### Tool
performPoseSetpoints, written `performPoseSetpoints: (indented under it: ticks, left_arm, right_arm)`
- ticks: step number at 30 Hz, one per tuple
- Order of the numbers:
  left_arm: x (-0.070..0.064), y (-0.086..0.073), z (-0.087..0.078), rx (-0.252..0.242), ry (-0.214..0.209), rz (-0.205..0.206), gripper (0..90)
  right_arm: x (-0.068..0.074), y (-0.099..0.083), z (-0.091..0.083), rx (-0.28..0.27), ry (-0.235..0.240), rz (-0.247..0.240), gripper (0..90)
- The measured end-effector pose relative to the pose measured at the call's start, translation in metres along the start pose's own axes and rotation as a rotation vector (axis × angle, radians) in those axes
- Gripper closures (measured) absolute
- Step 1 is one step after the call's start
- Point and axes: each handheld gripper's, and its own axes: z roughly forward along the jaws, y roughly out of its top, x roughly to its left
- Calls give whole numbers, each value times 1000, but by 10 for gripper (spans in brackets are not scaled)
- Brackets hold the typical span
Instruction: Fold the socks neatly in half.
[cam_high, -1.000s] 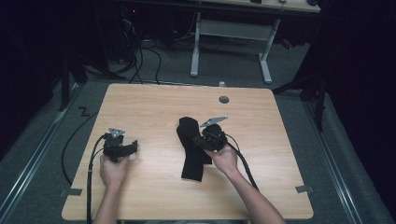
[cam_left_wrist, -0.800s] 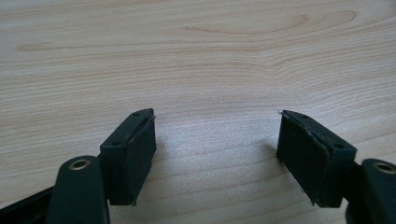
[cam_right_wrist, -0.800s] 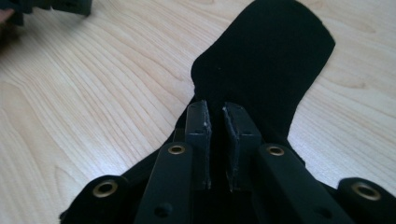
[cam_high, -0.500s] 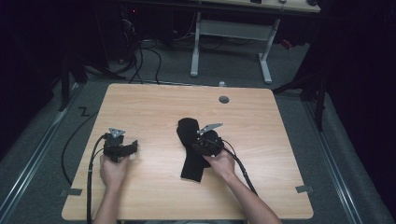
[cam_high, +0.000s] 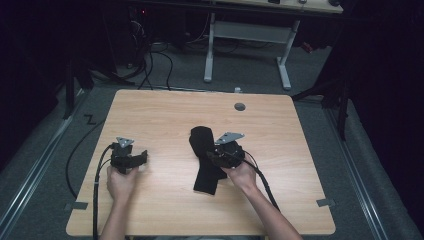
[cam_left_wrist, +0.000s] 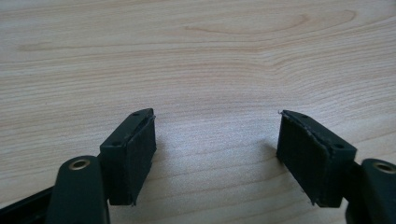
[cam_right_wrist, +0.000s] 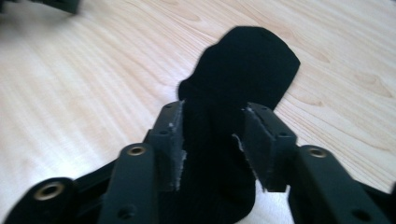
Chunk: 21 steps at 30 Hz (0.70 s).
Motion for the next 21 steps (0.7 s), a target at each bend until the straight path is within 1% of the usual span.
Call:
performPoseSetpoints:
  ticks: [1, 2, 4, 5, 6, 7, 8, 9, 10, 11, 13, 15, 16, 17, 18, 19, 20, 21]
  left_arm:
    - [0, 0, 0, 0, 0, 0, 286]
    - [0, 0, 0, 0, 0, 0, 287]
    - [0, 0, 0, 0, 0, 0, 287]
    - [0, 0, 0, 0, 0, 0, 287]
    - [0, 0, 0, -1, 1, -1, 287]
    - [0, 0, 0, -1, 1, -1, 287]
    - [0, 0, 0, -1, 1, 0, 287]
    - [0, 0, 0, -1, 1, 0, 287]
    - [0, 0, 0, -1, 1, 0, 286]
    - [0, 0, 0, -1, 1, 0, 286]
    - [0, 0, 0, 0, 1, 0, 286]
    - [0, 0, 0, 0, 2, 0, 286]
    - [-1, 0, 0, 0, 3, 1, 286]
    - [-1, 0, 0, 0, 3, 1, 285]
    - [0, 0, 0, 0, 1, 1, 286]
    - [0, 0, 0, 0, 1, 1, 286]
    - [0, 0, 0, -1, 2, 1, 286]
    - [0, 0, 0, -1, 2, 1, 286]
  right_arm:
    - [0, 0, 0, 0, 0, 0, 602]
    - [4, -3, -6, 1, 18, -27, 631]
    - [9, -9, -8, 18, 44, -41, 646]
    - [9, -9, -8, 18, 44, -41, 646]
    - [13, -17, -7, 36, 59, -45, 649]
    - [13, -17, -7, 36, 59, -45, 649]
    - [16, -24, -4, 53, 75, -45, 648]
    - [16, -24, -4, 53, 75, -45, 648]
    - [18, -30, 1, 70, 86, -44, 653]
    - [18, -30, 1, 70, 86, -44, 653]
    - [21, -37, 8, 97, 98, -32, 654]
    - [21, -39, 11, 103, 103, -30, 654]
    - [21, -42, 16, 119, 105, -19, 671]
    - [21, -42, 16, 119, 105, -19, 671]
    - [19, -43, 18, 115, 120, -9, 726]
    - [19, -43, 18, 115, 120, -9, 726]
    - [20, -42, 18, 132, 106, -17, 805]
    - [20, -42, 18, 132, 106, -17, 805]
